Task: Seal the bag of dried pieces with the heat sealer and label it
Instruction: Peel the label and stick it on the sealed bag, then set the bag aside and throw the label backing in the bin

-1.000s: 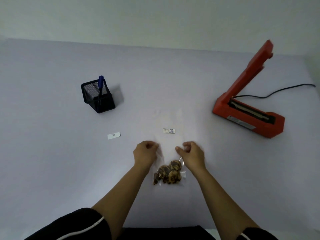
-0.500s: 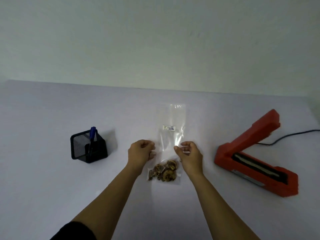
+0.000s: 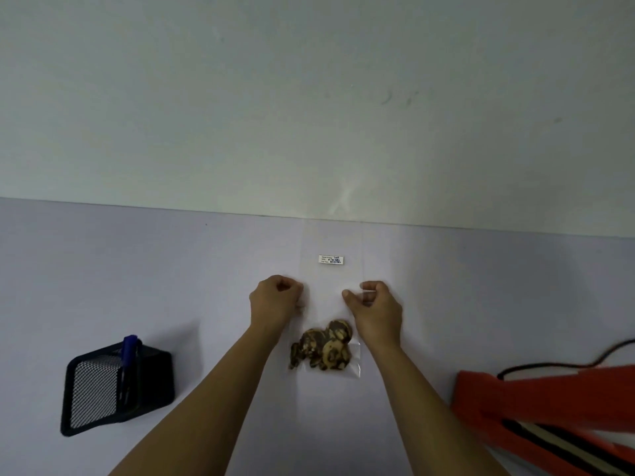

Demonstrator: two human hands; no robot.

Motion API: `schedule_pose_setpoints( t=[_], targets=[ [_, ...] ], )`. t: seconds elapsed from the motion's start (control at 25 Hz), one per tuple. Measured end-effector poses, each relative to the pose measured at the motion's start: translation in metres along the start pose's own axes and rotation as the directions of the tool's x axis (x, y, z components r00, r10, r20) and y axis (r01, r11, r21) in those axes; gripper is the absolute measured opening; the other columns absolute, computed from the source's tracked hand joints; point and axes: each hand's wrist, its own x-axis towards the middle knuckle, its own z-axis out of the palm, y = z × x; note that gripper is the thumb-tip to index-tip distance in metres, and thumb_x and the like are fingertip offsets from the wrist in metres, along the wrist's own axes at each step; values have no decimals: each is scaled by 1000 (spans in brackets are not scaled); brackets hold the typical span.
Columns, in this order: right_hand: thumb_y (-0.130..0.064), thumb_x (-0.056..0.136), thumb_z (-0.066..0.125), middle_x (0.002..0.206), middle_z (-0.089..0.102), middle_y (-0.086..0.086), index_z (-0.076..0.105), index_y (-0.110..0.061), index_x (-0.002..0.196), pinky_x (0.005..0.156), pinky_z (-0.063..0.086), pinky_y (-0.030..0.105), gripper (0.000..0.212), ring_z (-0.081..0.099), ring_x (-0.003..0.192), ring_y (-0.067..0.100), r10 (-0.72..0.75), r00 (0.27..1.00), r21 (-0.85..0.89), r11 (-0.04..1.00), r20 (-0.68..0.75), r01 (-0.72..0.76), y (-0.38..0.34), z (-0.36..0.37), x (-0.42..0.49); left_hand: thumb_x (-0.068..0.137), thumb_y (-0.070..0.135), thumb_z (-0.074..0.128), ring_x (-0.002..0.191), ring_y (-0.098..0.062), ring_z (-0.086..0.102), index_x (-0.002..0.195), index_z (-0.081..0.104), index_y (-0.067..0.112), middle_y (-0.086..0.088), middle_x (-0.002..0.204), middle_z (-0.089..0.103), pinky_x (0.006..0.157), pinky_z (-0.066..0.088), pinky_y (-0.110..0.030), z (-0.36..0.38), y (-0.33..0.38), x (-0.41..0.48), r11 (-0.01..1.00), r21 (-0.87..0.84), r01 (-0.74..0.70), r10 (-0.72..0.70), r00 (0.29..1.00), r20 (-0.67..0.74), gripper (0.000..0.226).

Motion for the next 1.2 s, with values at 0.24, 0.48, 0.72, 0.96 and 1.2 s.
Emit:
schedule_pose_setpoints(
  t=[0.24, 0.48, 0.72, 0.96, 1.2],
  targets=[
    [-30, 82, 68, 77, 56, -8, 56, -12, 108, 70, 40, 22, 34, 55, 73, 11, -23, 1000, -79, 997, -5, 23, 0, 0, 2, 82, 16, 61, 58, -14, 62, 82, 69, 9, -2, 67, 67, 48, 44, -11, 4, -5, 6, 997, 64, -33, 35, 999, -21, 10],
    [-37, 87, 59, 118, 55, 11, 50, -7, 120, 84, 38, 28, 46, 51, 110, 27, -182, 983, -291, 942, -26, 167, -15, -6, -19, 91, 31, 56, 102, -24, 60, 122, 55, 6, -9, 110, 65, 88, 47, -33, -13, 6, -21, 933, 292, -212, 222, 975, 0, 40],
    [-20, 88, 57, 110, 57, 17, 54, -2, 109, 86, 43, 34, 28, 52, 103, 32, -397, 918, -407, 835, 20, 370, 3, 21, -123, 92, 5, 48, 104, -26, 61, 126, 53, 3, -15, 117, 64, 87, 44, -26, -76, -7, -120, 854, 311, -416, 479, 863, -162, 35],
    [-31, 93, 48, 147, 34, 20, 36, 1, 136, 111, 27, 40, 55, 31, 136, 34, -341, 892, -556, 698, 297, 452, 52, 53, -208, 86, 13, 62, 109, -32, 51, 125, 50, -2, -22, 117, 54, 91, 50, -39, -139, -83, -161, 845, 322, -428, 535, 666, -520, 44],
    [-41, 98, 27, 158, -6, 9, -1, -8, 147, 118, 3, 37, 66, -6, 145, 22, -249, 877, -642, 604, 411, 472, 64, 52, -208, 71, 52, 71, 139, -39, 17, 148, 5, 4, -18, 155, 10, 112, 20, -45, -163, -92, -116, 983, 184, -27, 104, 901, -421, 112]
  ],
)
